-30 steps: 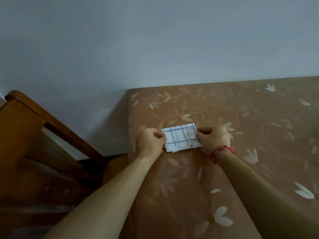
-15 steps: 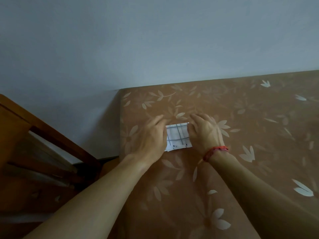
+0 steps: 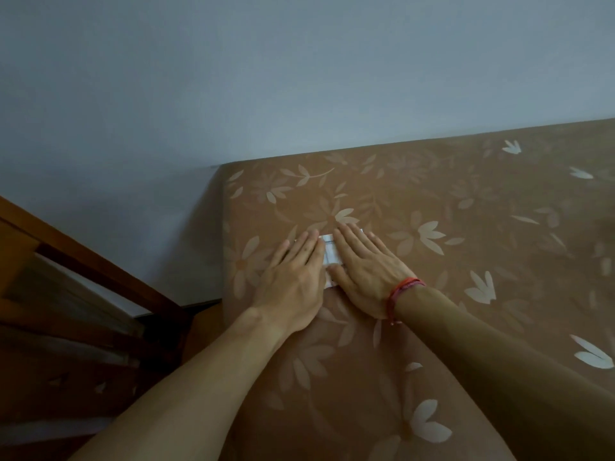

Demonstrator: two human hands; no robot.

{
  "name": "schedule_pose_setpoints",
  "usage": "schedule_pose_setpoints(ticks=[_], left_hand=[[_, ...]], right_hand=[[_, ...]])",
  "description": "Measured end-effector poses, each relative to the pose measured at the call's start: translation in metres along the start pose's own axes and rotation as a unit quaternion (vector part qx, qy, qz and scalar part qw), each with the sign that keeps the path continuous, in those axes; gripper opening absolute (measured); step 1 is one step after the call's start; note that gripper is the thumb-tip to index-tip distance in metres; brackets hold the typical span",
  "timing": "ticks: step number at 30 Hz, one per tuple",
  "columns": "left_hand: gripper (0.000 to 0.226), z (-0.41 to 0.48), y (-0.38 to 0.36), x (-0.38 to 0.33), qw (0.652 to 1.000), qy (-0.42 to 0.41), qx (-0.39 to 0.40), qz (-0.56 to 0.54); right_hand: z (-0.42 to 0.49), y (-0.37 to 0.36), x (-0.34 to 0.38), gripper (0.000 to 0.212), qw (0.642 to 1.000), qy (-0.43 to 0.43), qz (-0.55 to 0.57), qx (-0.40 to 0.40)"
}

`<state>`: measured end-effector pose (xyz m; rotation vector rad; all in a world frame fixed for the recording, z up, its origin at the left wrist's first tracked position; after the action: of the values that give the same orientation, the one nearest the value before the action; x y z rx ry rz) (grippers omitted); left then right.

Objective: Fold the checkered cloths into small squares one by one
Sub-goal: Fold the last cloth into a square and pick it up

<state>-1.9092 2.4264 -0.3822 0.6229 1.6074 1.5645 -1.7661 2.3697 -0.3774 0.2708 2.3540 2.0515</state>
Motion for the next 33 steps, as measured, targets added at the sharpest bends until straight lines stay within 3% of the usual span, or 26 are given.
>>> schedule_pose_setpoints(ticks=[6, 14, 18, 21, 24, 27, 31, 33], left_hand=[[0.055, -0.014, 0.004, 0.012, 0.999, -0.017, 0.044, 0.004], [0.078, -0.028, 0.01, 0.013, 0.997, -0.033, 0.053, 0.045], [0.059, -0.025, 0.015, 0.01, 0.998, -0.016, 0.058, 0.015], [0.041, -0.012, 0.028, 0.011, 0.986, 0.067, 0.043, -0.144], [0.024, 0.004, 0.043, 0.016, 0.932, 0.187, -0.016, -0.309], [0.028, 0.009, 0.054, 0.022, 0.82, 0.293, -0.09, -0.483], [0.011, 0.003, 0.06, 0.016, 0.638, 0.384, -0.133, -0.654], [0.02, -0.001, 0.06, 0.011, 0.6, 0.395, -0.14, -0.681]], right_hand=[[-0.006, -0.002, -0.009, 0.073, 0.999, -0.028, -0.022, 0.019], [-0.02, 0.005, -0.017, 0.077, 0.997, -0.016, -0.055, 0.041], [-0.04, 0.006, -0.031, 0.077, 0.995, -0.022, -0.08, 0.05], [-0.038, 0.009, -0.03, 0.077, 0.997, -0.028, -0.037, 0.054], [-0.029, 0.018, -0.027, 0.064, 0.995, -0.038, 0.091, 0.003], [-0.021, 0.038, -0.026, 0.022, 0.975, -0.06, 0.19, -0.095], [-0.019, 0.059, -0.028, 0.034, 0.892, -0.186, 0.396, -0.115], [-0.019, 0.066, -0.029, 0.04, 0.857, -0.224, 0.442, -0.138]])
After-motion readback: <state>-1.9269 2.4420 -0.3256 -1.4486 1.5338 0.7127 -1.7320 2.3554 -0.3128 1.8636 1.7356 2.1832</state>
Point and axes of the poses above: each hand's wrist, its own z-axis towards the middle knuckle, its own y-axis out of the back of the hand, x = y × z, the point moved 2 cm from there along z, towards the middle knuckle, and after that the axes turned 3 degrees about -y, right-handed, at the moved point
